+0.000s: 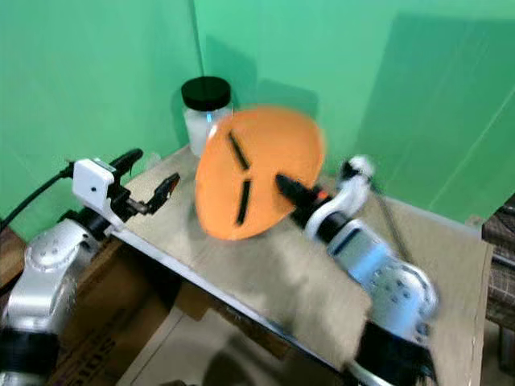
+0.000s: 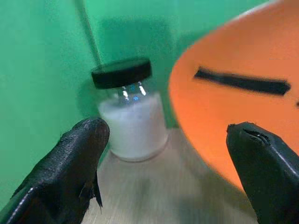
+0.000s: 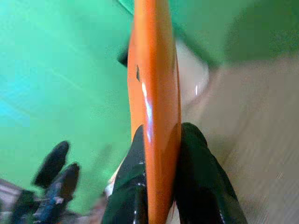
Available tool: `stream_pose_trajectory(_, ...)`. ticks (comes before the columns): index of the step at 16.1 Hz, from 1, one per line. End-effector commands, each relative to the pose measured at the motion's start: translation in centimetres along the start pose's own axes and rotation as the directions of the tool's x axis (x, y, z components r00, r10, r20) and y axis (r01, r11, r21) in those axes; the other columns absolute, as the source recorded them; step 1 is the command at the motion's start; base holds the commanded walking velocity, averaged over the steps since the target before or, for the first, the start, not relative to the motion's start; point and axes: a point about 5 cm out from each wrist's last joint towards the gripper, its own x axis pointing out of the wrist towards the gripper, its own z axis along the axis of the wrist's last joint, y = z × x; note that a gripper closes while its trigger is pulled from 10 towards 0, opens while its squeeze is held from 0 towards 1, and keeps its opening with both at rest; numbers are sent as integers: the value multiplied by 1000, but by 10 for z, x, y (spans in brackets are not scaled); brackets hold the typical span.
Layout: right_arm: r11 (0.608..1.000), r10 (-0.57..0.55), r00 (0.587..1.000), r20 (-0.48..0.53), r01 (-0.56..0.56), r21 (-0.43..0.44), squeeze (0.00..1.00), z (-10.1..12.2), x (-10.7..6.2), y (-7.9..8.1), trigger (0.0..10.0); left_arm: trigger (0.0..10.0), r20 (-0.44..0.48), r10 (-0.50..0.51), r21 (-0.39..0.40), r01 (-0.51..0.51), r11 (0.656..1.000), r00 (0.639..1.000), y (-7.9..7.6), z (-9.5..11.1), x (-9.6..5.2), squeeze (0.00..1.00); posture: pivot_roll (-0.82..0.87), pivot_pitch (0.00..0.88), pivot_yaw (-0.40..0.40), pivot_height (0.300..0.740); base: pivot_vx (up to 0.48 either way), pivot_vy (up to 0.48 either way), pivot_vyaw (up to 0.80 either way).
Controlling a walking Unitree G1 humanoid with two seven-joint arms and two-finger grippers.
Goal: Setting the table
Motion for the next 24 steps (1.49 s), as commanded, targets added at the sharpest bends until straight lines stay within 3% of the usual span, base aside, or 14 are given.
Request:
stream_pose_trajectory(1,992,69,993,96,-59,-111,0,14,-6,15,0,10000,4,48,-25,-48,999,999,-2,9,-2,0,-86,0,68,740,0,0,0)
stream_pose_trajectory(2,974,98,982,165,-60,-220,0,23,-15,24,0,10000,-2,103,-60,-103,993,995,-7,19,-7,0,-86,0,76,740,0,0,0)
stream_pose_trajectory(3,974,98,982,165,-60,-220,0,23,-15,24,0,10000,-2,103,-60,-103,993,995,-7,19,-7,0,-86,0,76,740,0,0,0)
stream_pose_trajectory(4,938,116,972,204,-40,-344,0,28,-21,34,863,10000,-3,147,-75,-147,986,989,-12,30,-12,0,-92,0,83,740,0,0,0)
stream_pose_trajectory(5,923,122,970,212,-32,-384,0,28,-22,37,863,10000,-6,161,-81,-161,984,987,-14,33,-14,0,-92,0,83,740,0,0,0)
stream_pose_trajectory(6,833,99,965,243,53,-551,0,21,-26,44,10000,10000,-48,210,-143,-215,966,976,-21,30,-19,0,-93,0,88,740,0,0,0)
stream_pose_trajectory(8,813,69,955,288,114,-571,0,16,-29,43,10000,10000,-82,192,-82,-199,977,978,-28,29,-23,0,-95,0,98,740,0,0,0)
stream_pose_trajectory(9,779,40,954,297,156,-607,0,13,-31,41,10000,10000,-93,211,-86,-219,972,973,-32,34,-27,0,-102,0,103,740,0,0,0)
stream_pose_trajectory(11,779,-8,960,280,181,-600,0,7,-32,34,10000,10000,-123,255,-137,-271,953,959,-35,33,-30,0,-104,0,102,740,0,0,0)
stream_pose_trajectory(14,780,-35,963,269,194,-594,0,3,-28,28,10000,10000,-126,268,-130,-284,950,955,-39,35,-31,0,-89,0,83,740,0,0,0)
stream_pose_trajectory(20,736,-36,969,244,191,-649,0,-4,-16,28,10000,10000,-149,272,-105,-289,952,951,-41,41,-31,0,-70,0,71,740,0,0,0)
stream_pose_trajectory(24,744,-14,973,231,165,-648,0,-7,-16,29,10000,10000,-148,273,-103,-289,952,951,-41,43,-29,0,-71,0,70,740,0,0,0)
